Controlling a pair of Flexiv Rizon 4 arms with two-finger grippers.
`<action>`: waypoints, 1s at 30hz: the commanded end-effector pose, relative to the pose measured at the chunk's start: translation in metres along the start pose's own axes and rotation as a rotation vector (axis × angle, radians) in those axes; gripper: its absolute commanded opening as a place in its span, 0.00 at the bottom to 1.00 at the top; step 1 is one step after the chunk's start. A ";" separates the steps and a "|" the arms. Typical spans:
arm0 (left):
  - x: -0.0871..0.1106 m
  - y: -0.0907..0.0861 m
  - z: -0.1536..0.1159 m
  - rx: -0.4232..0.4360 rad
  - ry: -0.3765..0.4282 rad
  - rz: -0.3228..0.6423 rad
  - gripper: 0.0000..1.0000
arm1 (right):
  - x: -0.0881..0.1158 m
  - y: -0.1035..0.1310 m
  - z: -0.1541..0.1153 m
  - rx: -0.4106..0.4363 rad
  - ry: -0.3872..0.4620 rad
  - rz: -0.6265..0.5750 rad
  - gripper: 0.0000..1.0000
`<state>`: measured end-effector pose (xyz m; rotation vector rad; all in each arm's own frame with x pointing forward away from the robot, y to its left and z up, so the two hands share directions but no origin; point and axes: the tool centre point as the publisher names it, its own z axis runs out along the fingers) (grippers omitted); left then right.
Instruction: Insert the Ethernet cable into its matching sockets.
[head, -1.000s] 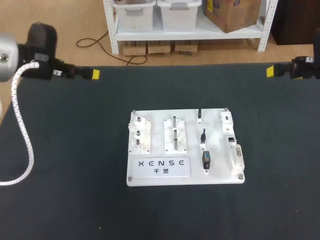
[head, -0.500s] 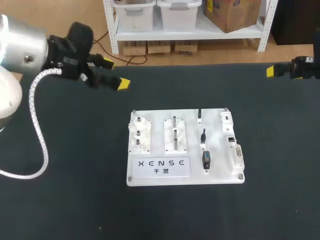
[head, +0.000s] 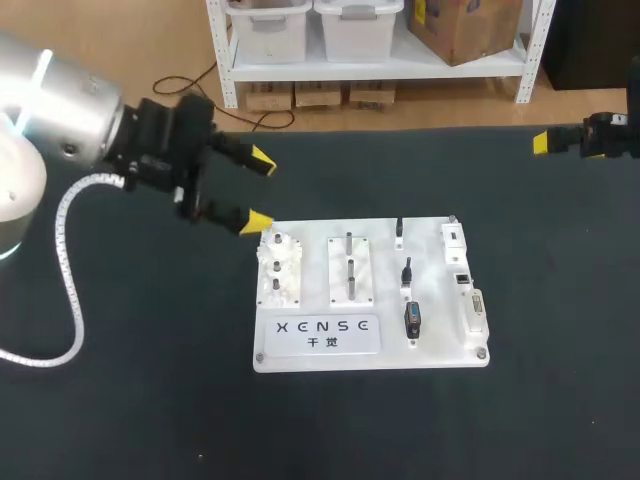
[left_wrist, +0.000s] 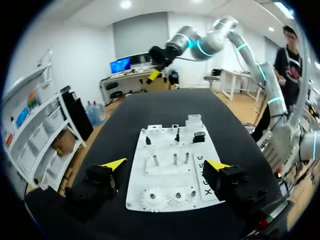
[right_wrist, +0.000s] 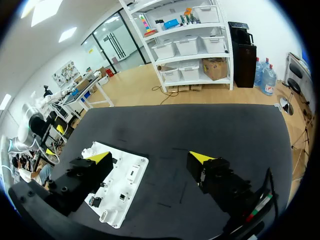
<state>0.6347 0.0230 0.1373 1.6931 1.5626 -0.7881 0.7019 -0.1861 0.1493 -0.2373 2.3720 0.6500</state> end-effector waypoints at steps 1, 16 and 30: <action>0.004 0.003 0.015 0.247 0.048 0.209 1.00 | 0.000 0.000 0.000 0.001 0.000 0.000 1.00; 0.020 -0.019 0.042 0.074 0.080 0.037 1.00 | 0.000 0.000 0.000 0.001 0.000 0.000 1.00; 0.024 -0.045 0.052 -0.068 0.084 -0.038 1.00 | 0.000 0.000 0.000 0.001 0.000 0.000 1.00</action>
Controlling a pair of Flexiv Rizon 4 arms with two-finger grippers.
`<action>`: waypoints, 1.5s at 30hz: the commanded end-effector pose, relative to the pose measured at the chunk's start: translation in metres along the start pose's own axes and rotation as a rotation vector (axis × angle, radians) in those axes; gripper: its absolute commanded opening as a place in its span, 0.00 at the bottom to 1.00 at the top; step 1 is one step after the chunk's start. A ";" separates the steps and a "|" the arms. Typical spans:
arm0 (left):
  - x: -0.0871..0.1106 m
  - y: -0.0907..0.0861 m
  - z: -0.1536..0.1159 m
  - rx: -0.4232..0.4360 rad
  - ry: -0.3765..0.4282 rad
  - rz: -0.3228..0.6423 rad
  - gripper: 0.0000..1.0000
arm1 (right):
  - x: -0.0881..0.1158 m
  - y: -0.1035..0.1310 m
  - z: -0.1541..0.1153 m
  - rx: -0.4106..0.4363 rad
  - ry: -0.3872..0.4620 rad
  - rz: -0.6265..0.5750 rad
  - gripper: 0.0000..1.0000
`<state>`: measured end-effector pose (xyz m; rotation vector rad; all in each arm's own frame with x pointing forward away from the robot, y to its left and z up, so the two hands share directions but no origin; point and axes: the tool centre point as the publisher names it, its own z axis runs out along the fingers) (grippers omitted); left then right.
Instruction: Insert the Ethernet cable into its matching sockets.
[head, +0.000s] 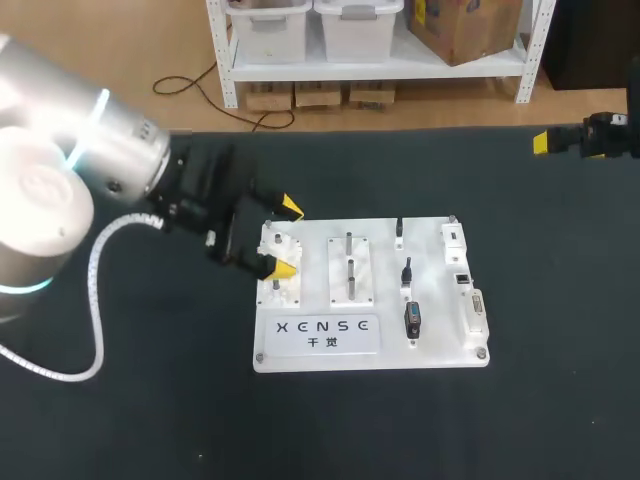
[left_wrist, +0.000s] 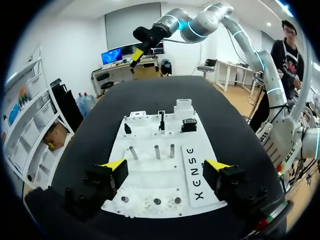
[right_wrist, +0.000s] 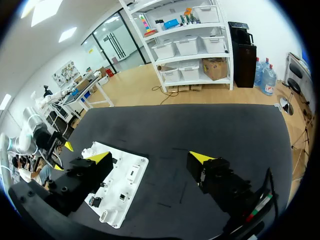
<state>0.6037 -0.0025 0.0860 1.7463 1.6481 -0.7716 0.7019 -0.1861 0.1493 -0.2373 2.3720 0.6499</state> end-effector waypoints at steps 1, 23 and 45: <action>0.000 -0.012 0.004 -0.096 -0.003 -0.010 1.00 | 0.000 0.000 0.000 0.001 0.000 0.000 1.00; 0.001 -0.009 0.022 -0.057 0.021 -0.082 1.00 | 0.000 0.000 0.000 0.001 0.000 0.000 1.00; 0.001 -0.009 0.022 -0.057 0.021 -0.082 1.00 | 0.000 0.017 0.004 0.043 0.026 -0.011 1.00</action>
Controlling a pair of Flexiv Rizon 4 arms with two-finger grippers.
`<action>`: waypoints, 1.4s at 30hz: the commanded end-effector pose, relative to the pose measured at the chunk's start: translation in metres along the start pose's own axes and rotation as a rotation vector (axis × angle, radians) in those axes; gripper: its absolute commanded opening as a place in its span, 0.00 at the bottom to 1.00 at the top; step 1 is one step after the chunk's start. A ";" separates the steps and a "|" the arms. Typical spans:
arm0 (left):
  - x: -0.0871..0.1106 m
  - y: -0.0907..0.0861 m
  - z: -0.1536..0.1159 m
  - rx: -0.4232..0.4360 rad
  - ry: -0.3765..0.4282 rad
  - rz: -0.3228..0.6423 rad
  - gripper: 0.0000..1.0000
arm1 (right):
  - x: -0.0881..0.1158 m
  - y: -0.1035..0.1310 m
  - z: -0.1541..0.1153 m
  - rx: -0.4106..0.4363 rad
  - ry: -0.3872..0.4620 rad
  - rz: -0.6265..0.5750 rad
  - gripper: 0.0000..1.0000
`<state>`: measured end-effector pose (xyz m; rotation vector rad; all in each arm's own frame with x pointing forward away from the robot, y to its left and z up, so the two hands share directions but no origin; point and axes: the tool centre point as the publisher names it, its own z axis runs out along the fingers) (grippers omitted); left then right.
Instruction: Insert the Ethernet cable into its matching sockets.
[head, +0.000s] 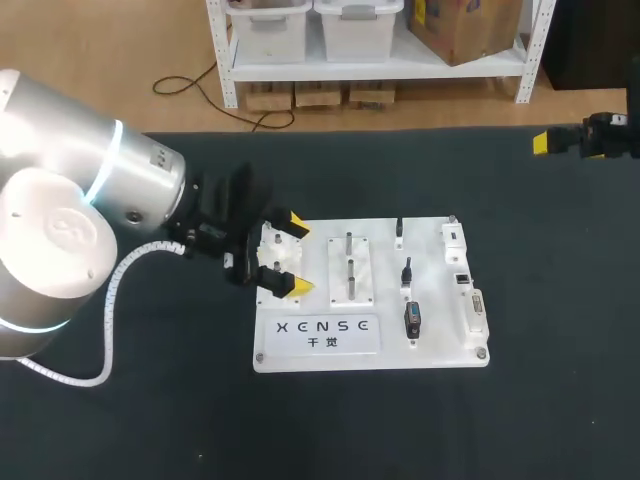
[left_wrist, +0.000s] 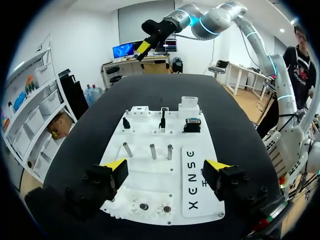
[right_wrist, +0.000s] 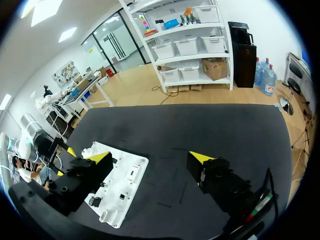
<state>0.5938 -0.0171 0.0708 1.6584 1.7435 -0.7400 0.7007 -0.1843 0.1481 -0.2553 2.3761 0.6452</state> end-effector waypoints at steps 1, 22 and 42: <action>-0.001 0.001 0.001 0.002 0.005 -0.001 1.00 | -0.001 0.024 0.004 0.045 0.023 0.005 1.00; -0.001 0.001 0.001 0.002 0.005 -0.001 1.00 | 0.029 0.149 0.037 0.409 0.318 -0.016 1.00; -0.001 0.001 0.001 0.002 0.005 -0.001 1.00 | 0.096 0.165 0.098 0.590 0.468 0.075 1.00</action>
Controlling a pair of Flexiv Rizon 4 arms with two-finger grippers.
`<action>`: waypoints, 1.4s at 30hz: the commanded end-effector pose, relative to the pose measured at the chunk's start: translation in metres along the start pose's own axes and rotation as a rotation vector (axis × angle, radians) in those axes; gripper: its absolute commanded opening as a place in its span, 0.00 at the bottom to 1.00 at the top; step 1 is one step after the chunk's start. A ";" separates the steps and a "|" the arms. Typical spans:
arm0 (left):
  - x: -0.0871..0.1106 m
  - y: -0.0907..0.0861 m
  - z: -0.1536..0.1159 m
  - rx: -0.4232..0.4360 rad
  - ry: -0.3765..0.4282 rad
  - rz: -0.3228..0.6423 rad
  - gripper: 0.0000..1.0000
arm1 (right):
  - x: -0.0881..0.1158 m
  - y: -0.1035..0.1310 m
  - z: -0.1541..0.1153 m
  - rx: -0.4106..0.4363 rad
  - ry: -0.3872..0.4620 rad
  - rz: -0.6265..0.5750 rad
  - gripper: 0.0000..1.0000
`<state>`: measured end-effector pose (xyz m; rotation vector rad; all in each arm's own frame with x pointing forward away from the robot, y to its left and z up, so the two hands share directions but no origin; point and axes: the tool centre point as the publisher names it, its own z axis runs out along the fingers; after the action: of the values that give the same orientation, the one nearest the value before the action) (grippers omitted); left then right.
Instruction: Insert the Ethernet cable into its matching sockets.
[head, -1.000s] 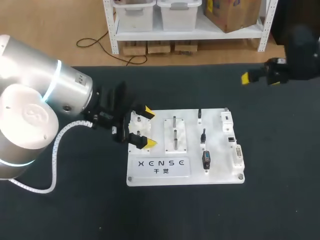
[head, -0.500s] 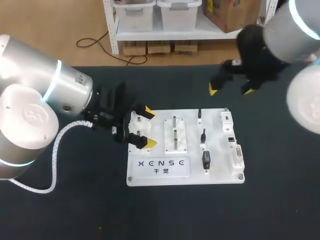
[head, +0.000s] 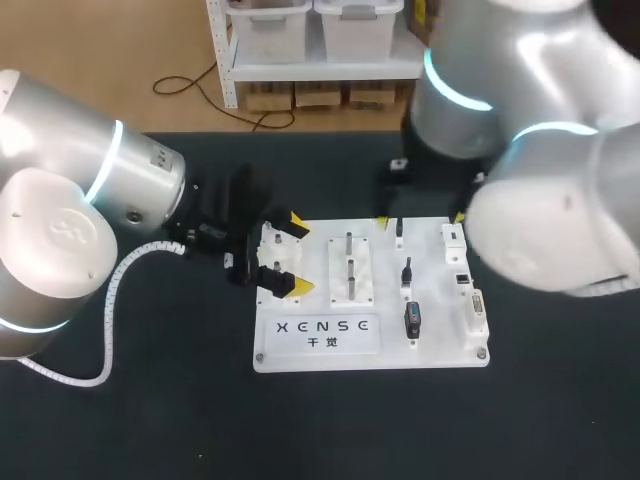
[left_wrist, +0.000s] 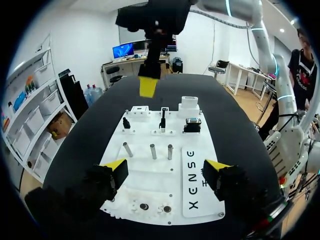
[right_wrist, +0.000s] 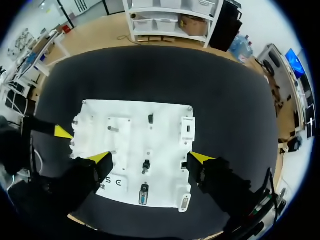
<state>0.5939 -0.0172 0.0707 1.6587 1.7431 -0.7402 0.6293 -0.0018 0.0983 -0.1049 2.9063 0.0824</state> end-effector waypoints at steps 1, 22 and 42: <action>-0.001 0.001 0.001 0.001 0.006 -0.002 1.00 | 0.010 0.009 0.015 0.146 0.006 0.017 1.00; -0.001 0.001 0.001 0.001 0.006 -0.002 1.00 | 0.044 0.003 0.052 0.094 0.071 0.078 1.00; -0.001 0.001 0.001 0.001 0.006 -0.002 1.00 | 0.048 0.004 0.067 0.053 0.096 0.046 0.49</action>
<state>0.5940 -0.0172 0.0706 1.6587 1.7431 -0.7403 0.5975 0.0048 0.0246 -0.0327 3.0082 0.0018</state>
